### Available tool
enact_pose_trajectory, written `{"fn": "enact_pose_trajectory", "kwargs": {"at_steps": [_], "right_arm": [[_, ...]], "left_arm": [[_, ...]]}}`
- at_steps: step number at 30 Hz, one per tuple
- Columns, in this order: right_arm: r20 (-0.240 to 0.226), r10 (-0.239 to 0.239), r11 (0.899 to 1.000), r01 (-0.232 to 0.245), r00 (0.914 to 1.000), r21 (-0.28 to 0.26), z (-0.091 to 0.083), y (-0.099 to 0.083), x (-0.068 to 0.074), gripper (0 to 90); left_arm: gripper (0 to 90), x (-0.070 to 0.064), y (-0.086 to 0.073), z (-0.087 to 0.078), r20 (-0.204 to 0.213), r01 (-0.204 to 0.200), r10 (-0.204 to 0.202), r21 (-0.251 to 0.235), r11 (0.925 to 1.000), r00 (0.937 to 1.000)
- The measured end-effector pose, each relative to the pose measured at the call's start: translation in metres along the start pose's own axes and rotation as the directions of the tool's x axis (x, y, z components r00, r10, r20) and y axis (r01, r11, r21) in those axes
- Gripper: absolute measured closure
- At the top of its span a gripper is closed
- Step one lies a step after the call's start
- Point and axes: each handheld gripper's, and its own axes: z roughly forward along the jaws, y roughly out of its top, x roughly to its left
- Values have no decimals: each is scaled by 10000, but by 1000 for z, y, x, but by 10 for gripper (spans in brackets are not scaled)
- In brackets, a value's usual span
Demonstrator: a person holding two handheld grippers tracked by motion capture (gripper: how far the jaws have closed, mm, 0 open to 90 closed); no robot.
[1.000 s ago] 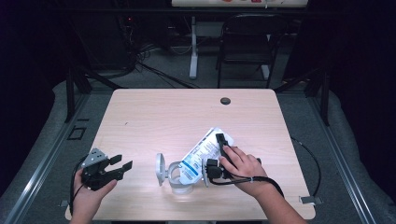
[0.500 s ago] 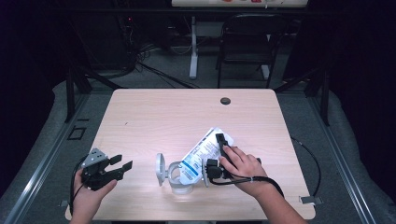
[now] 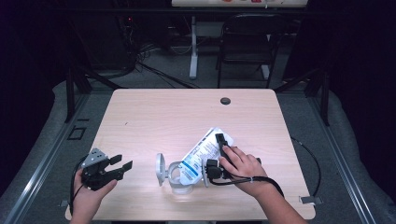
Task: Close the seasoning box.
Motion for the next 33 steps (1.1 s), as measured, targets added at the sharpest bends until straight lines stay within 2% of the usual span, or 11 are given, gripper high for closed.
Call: {"fn": "enact_pose_trajectory", "kwargs": {"at_steps": [7,33], "right_arm": [[36,-177,9998,176,9998,60,-1,1,-1,490],[5,-51,10000,51,10000,-54,-1,2,-1,497]], "left_arm": [[466,0,0,0,7,-14,14,-15,10000,10000],[466,0,0,0,-2,2,-2,-5,10000,10000]]}}
